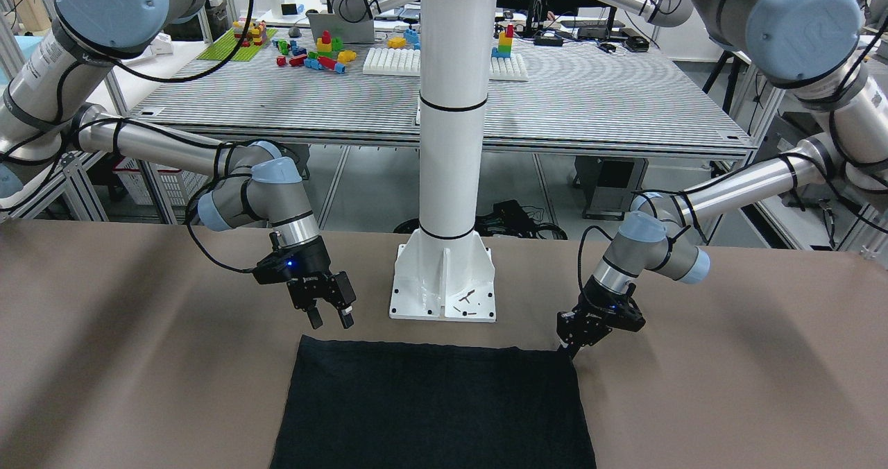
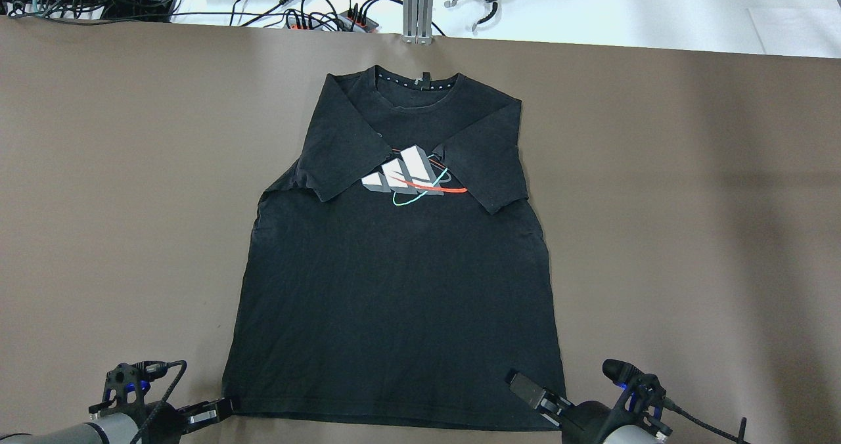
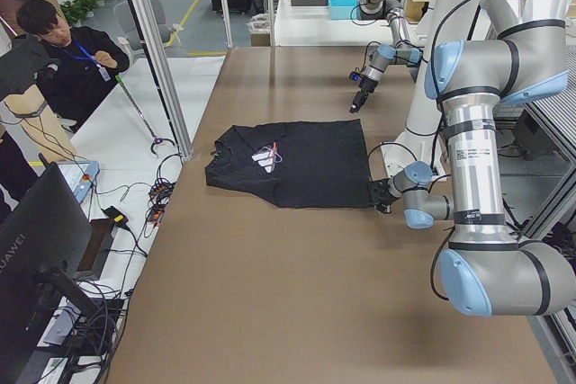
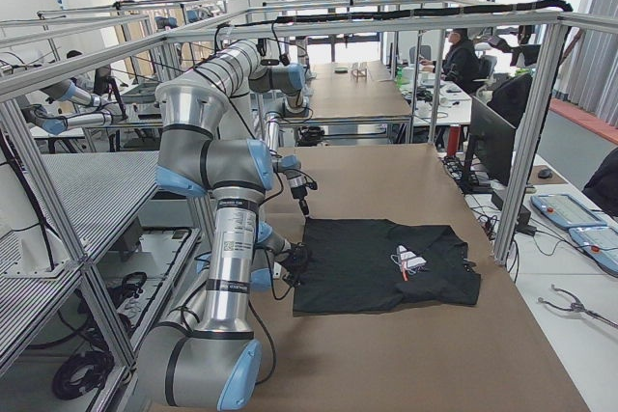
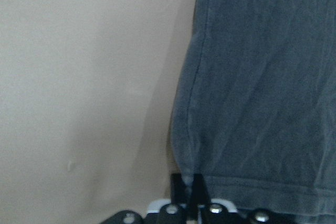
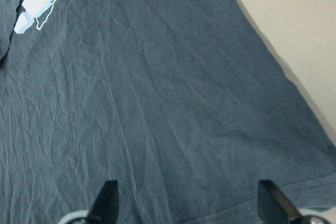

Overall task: Fold clothes
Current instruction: 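Grasp the two hem corners with the left and right grippers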

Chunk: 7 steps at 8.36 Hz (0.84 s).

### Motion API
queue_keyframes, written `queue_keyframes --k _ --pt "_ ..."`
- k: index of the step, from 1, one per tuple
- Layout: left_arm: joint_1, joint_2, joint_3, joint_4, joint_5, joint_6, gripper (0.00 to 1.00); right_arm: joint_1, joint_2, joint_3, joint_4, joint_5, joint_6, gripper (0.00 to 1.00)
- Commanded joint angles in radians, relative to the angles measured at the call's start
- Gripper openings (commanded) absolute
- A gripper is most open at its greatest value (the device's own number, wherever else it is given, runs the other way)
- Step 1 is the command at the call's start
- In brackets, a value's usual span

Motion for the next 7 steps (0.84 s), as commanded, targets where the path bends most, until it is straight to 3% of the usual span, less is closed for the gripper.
queue_keyframes --k 1,4,7 --pt "0.0 -0.003 -0.001 0.0 0.0 0.0 0.0 -0.001 -0.061 -0.004 -0.005 -0.001 0.001 0.92" --pt "0.0 -0.007 -0.003 0.0 0.0 0.0 0.0 -0.005 -0.078 -0.1 -0.005 -0.006 0.006 0.88" --pt "0.0 -0.009 -0.003 0.0 0.0 0.002 0.0 -0.037 -0.072 -0.138 0.004 -0.055 0.018 0.57"
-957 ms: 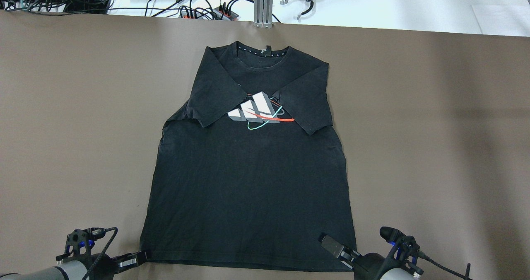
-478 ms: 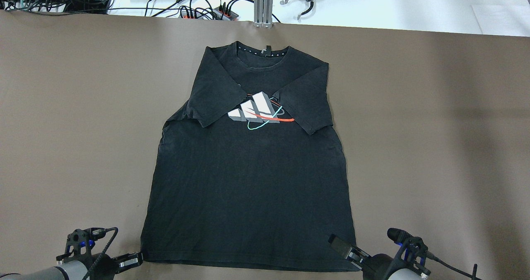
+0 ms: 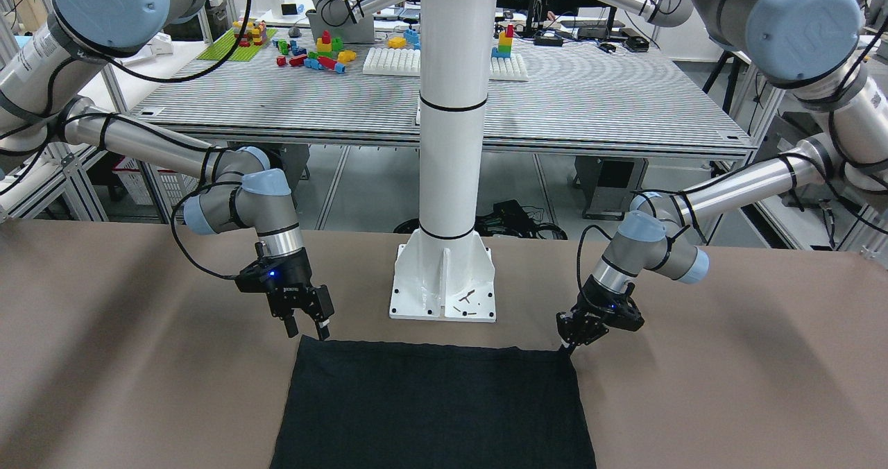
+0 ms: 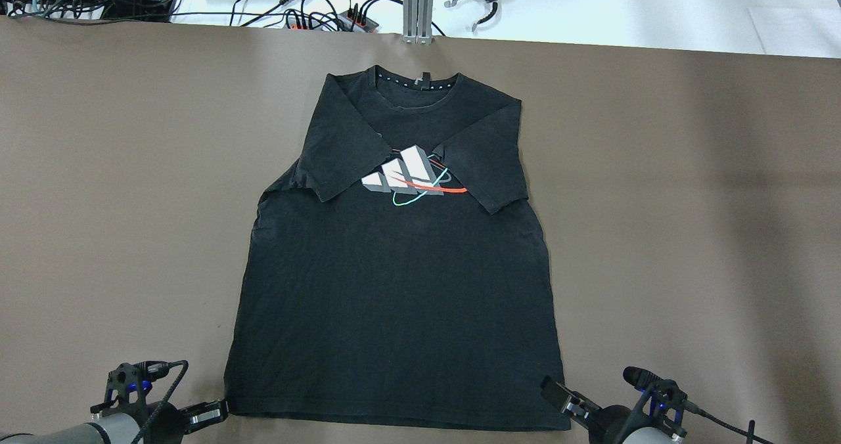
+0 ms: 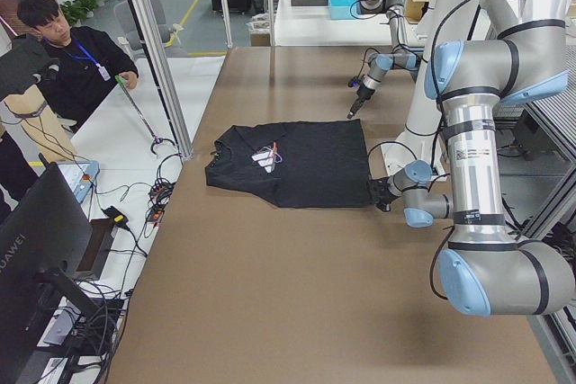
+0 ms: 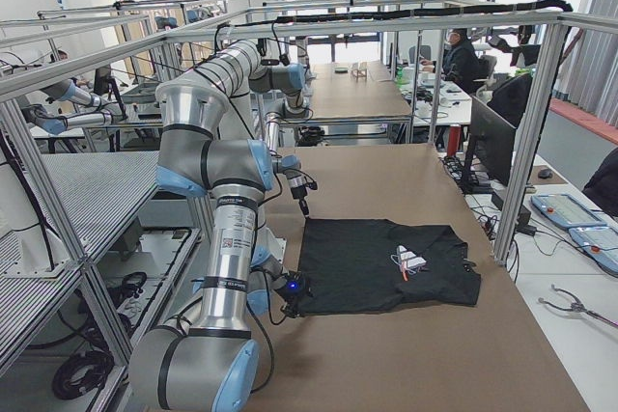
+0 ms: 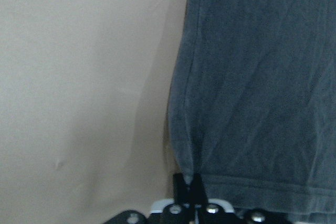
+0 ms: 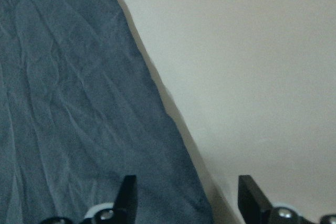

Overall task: Fold clothes
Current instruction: 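Grasp the two hem corners with the left and right grippers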

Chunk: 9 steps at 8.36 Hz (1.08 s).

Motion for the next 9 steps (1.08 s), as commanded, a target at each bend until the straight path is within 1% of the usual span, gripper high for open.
queue_keyframes --k 1,3,5,7,8,9 --pt "0.0 -0.001 0.0 0.0 0.0 0.001 0.0 -0.048 0.004 -0.015 0.003 -0.053 0.006 0.54" --pt "-0.003 -0.001 0.0 0.0 0.0 0.001 0.0 -0.085 0.009 -0.014 0.005 -0.09 0.006 0.51" --pt "-0.002 -0.001 0.0 0.0 0.0 0.003 0.0 -0.094 0.009 -0.014 0.005 -0.093 0.008 0.51" --pt "0.0 -0.003 0.001 0.0 0.0 0.003 0.0 -0.113 0.009 -0.014 0.005 -0.117 0.008 0.5" --pt "0.0 -0.003 0.001 0.0 0.0 0.003 0.0 -0.126 0.01 -0.014 0.005 -0.136 0.008 0.43" --pt "-0.002 -0.003 0.0 0.0 0.0 0.003 0.0 -0.128 0.01 -0.014 0.005 -0.136 0.008 0.18"
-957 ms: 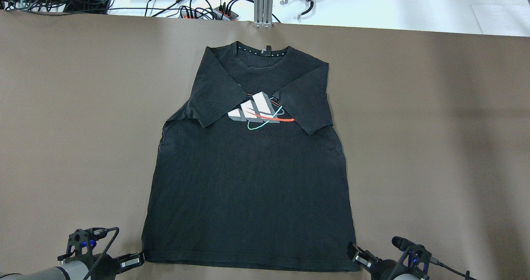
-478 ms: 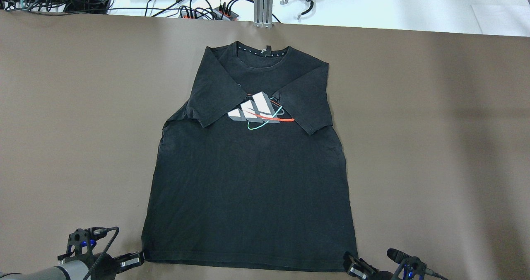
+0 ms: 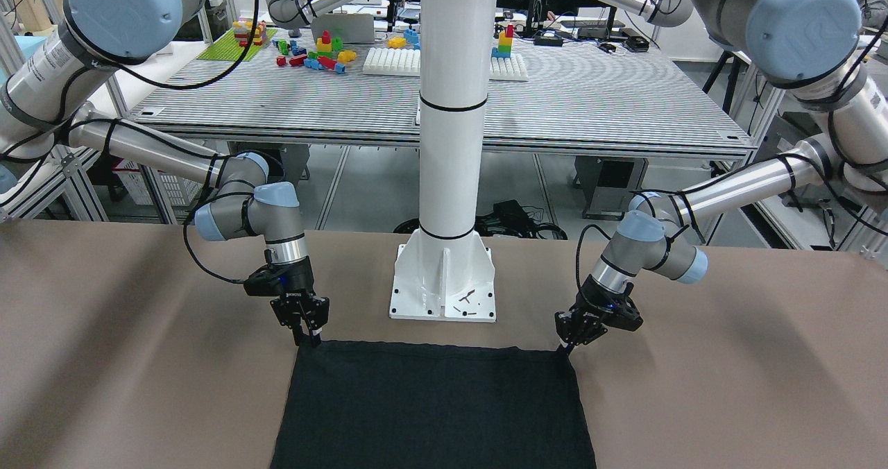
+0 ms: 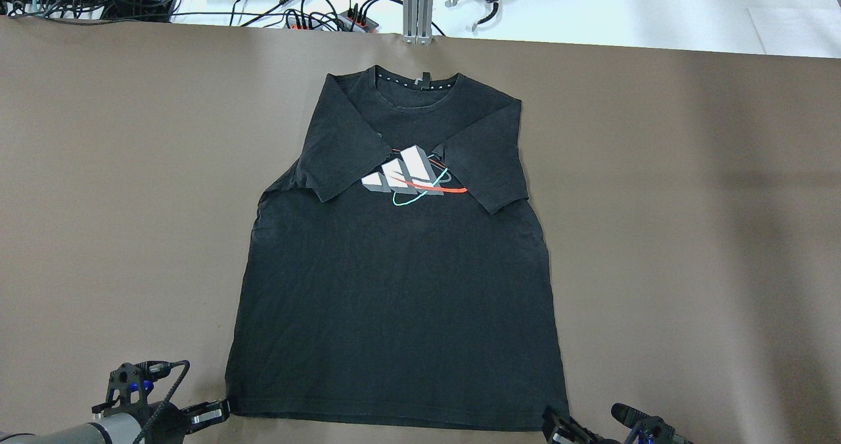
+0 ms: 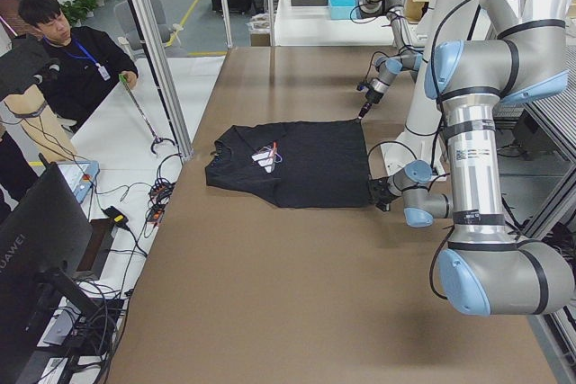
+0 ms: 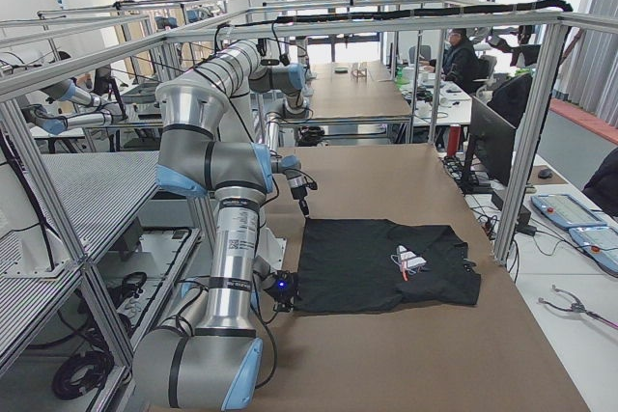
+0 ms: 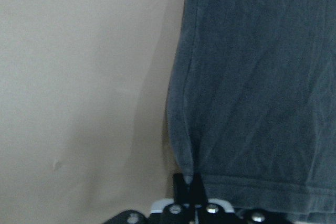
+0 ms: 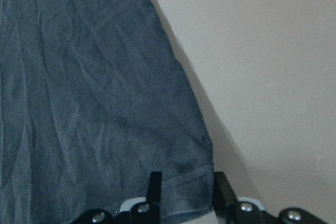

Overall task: Fold clothes
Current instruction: 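Grasp the two hem corners with the left and right grippers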

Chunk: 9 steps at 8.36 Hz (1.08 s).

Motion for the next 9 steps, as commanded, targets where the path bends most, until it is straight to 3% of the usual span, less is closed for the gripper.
queue_keyframes --k 1,5,7,9 --pt "0.0 0.0 -0.001 0.0 0.0 0.0 0.0 -0.013 0.001 0.0 0.0 -0.015 -0.001 0.0" --pt "-0.003 -0.006 -0.005 0.0 0.0 0.003 0.0 -0.009 -0.001 0.011 0.0 -0.015 -0.015 0.0" --pt "-0.023 0.001 -0.07 0.003 -0.014 0.059 0.0 0.004 -0.004 0.073 -0.009 -0.005 -0.073 0.0" --pt "-0.146 0.001 -0.137 0.027 -0.163 0.095 0.0 0.061 0.001 0.136 -0.009 0.021 -0.213 0.0"
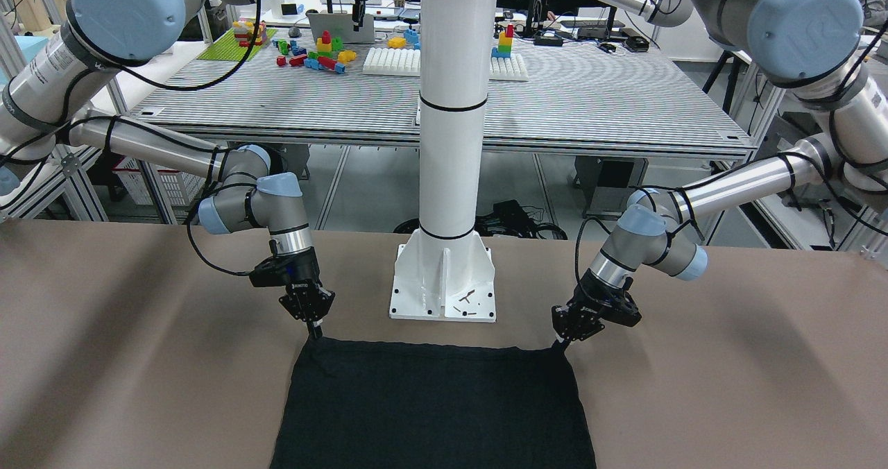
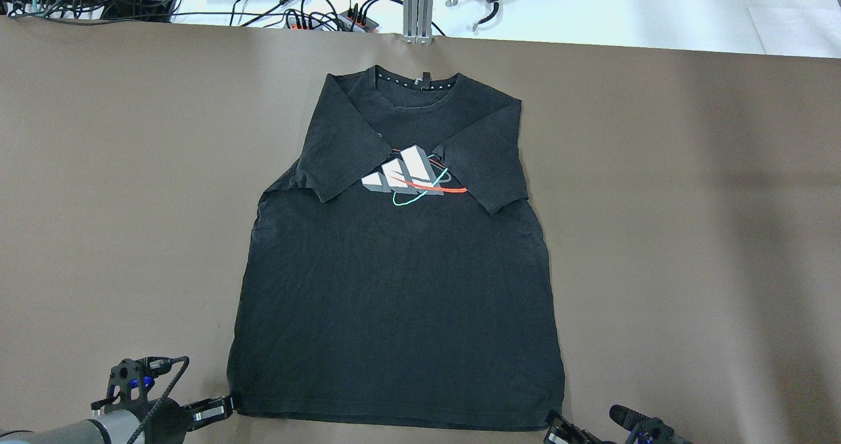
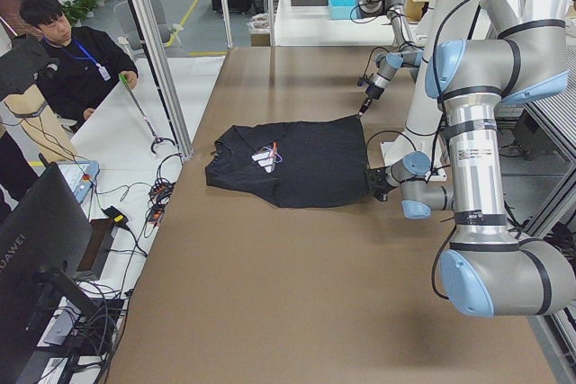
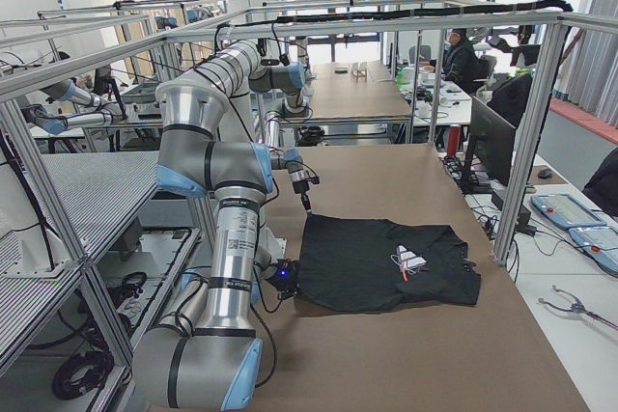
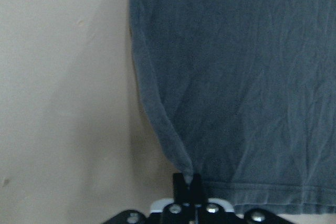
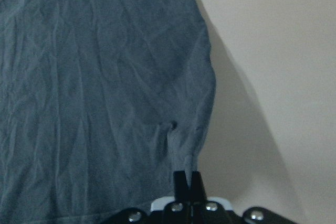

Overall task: Fold clothes
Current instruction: 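Grasp the two hem corners with the left and right grippers, then lift the hem with both grippers and fold it toward the neckline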

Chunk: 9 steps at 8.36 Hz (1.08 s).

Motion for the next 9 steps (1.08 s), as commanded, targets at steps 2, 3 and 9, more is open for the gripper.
queue_keyframes --k 2,3,9 --pt "-0.284 -0.045 -0.188 0.264 -0.336 0.039 0.0 0.193 0.007 0.132 -0.018 0.188 -0.211 0.0" --pt "-0.379 -0.125 -0.223 0.399 -0.439 0.074 0.0 0.301 0.025 0.143 -0.022 0.319 -0.268 0.0" --pt "-0.567 -0.379 -0.259 0.805 -0.72 0.322 0.0 0.56 0.296 0.288 -0.679 0.778 -0.521 0.0"
